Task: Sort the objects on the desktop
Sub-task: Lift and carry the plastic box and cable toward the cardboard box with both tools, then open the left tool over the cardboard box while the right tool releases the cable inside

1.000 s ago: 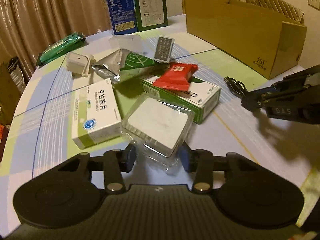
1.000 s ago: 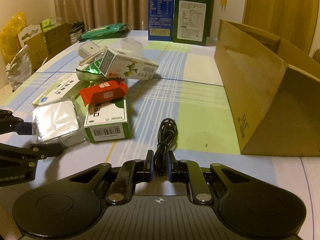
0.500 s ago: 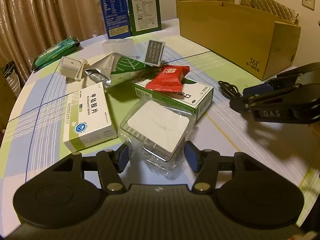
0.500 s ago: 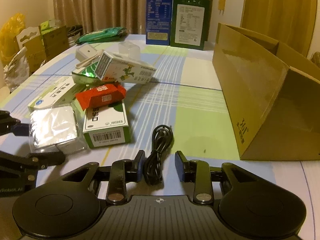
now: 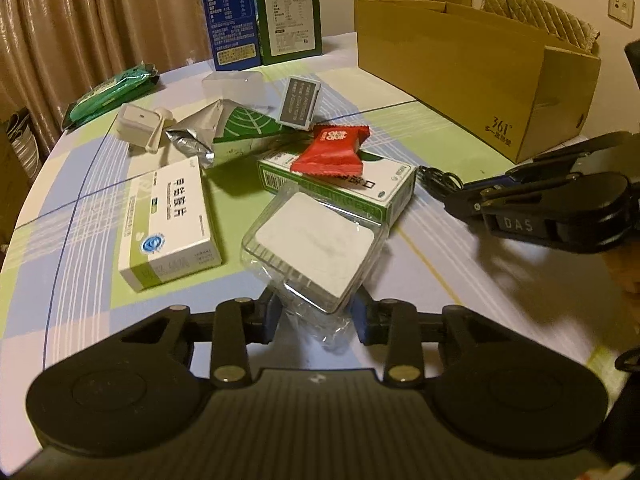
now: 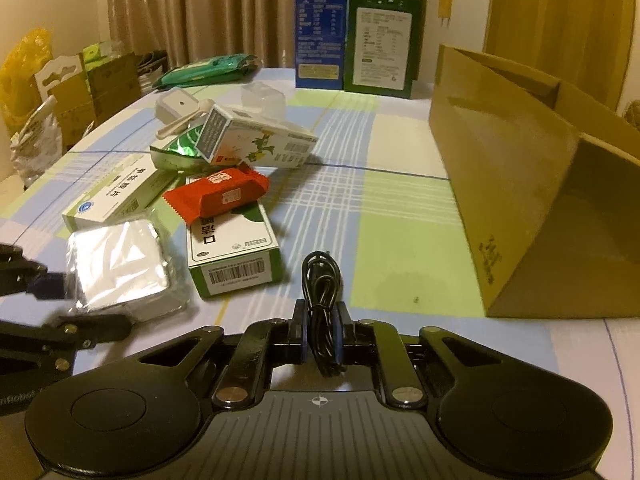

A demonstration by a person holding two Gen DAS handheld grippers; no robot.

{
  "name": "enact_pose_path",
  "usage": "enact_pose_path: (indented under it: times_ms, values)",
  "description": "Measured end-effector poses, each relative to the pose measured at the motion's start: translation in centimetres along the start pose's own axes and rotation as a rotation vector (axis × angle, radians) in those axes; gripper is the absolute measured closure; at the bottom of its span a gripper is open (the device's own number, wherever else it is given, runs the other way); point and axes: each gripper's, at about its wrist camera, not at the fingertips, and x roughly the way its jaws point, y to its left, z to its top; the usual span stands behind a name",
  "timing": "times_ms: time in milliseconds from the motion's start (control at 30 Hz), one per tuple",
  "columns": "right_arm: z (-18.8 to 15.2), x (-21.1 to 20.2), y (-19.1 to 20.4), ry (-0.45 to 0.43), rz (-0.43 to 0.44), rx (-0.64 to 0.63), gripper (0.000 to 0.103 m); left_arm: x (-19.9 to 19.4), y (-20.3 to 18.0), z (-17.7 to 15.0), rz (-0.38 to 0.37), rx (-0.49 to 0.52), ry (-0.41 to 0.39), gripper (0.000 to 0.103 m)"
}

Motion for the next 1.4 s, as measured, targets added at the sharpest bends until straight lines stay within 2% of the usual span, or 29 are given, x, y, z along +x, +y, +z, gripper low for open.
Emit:
enact_pose_path:
  times_ms: [233,467,700,867,1033,1100,1233,1400]
  values:
    - [0.3,-1.7,0.1,-0.034,-0.001,0.008,0.095,-1.4,-0.3,-0.5,-0.002,-0.030,-0.003,0.073]
    - [0.0,-3.8,-0.2,-0.068,-0.001,0.027,0.095,-3.5,-0.1,-0.6,0.015,-0.096,-0.043,0.073]
    - [1.4,-7.0,-1.0,-0.149,0.001,0.062,0.095,-6.2,-0.6,0.7,0.026,-0.141,-0.106,0.073]
    - [4.6,-10.0,-3.2,-0.227,-0.031,0.081,0.095,-7.7,-1.2,4.0,0.018,-0.157,-0.163,0.073]
    - [8.5,-12.6,-8.8,-0.258,-0.044,0.205,0.095,-8.4,-3.1,9.1,-0.019,-0.138,-0.219,0.073]
    - [9.6,-13.3,-10.7,-0.274,-0.070,0.215,0.095,-8.4,-4.3,11.2,-0.041,-0.122,-0.239,0.073]
    - [10.8,-13.3,-14.6,-0.283,-0.121,0.208,0.094,-7.0,-7.4,15.5,-0.099,-0.095,-0.258,0.073]
    - [10.6,-11.8,-18.5,-0.261,-0.149,0.207,0.094,-3.8,-11.2,19.2,-0.160,-0.072,-0.250,0.073]
